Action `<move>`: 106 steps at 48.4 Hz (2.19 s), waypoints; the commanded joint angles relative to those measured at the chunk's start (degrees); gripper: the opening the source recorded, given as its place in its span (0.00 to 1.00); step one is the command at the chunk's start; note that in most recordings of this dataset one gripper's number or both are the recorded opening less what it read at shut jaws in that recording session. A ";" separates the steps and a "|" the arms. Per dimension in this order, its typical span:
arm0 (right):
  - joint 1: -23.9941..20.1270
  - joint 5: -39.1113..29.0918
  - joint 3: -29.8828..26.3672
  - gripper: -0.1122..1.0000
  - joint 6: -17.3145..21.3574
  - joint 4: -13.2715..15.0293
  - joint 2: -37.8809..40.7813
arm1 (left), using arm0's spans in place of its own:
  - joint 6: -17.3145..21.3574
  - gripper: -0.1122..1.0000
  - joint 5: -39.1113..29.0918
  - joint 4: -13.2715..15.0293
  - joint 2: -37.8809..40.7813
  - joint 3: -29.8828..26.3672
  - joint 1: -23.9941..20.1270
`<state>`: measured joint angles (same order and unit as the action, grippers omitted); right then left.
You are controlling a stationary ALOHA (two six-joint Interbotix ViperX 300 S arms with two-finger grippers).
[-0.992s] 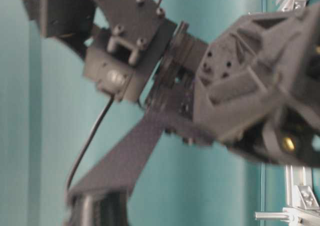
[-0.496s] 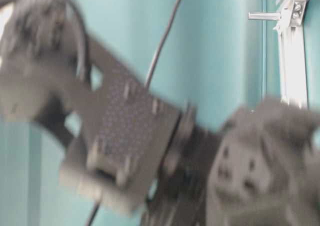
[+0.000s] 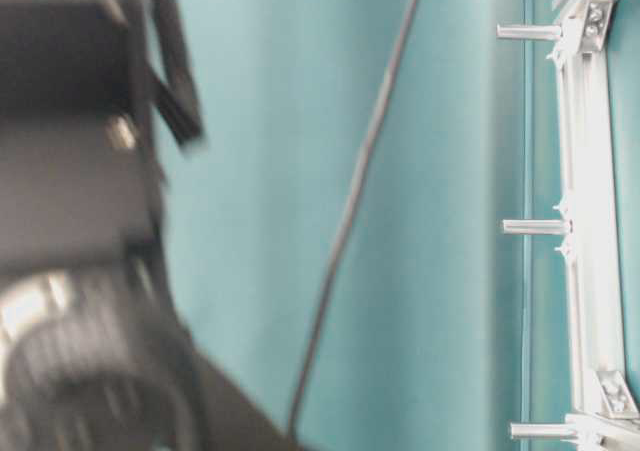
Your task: Move the cable alternately left and right between 8 pins so it hooks onto each one.
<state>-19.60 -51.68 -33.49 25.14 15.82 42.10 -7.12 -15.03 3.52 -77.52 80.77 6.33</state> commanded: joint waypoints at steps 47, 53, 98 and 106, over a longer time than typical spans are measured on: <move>7.73 -10.55 6.24 0.23 43.86 11.69 -6.94 | -0.44 0.75 0.44 0.09 0.44 -0.70 -0.18; 8.70 -8.17 12.48 0.23 46.93 11.69 -10.20 | -0.44 0.75 0.53 0.09 0.44 -0.79 -0.18; 24.96 2.11 17.93 0.23 23.82 0.79 -12.57 | -0.44 0.75 0.53 0.09 0.44 -0.79 -0.18; 26.28 -0.88 9.58 0.23 17.05 -2.29 -7.21 | -0.44 0.75 0.53 0.18 0.35 -0.70 -0.26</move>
<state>5.98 -51.77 -19.25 44.21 14.59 34.63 -7.12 -15.03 3.60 -77.52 80.68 6.33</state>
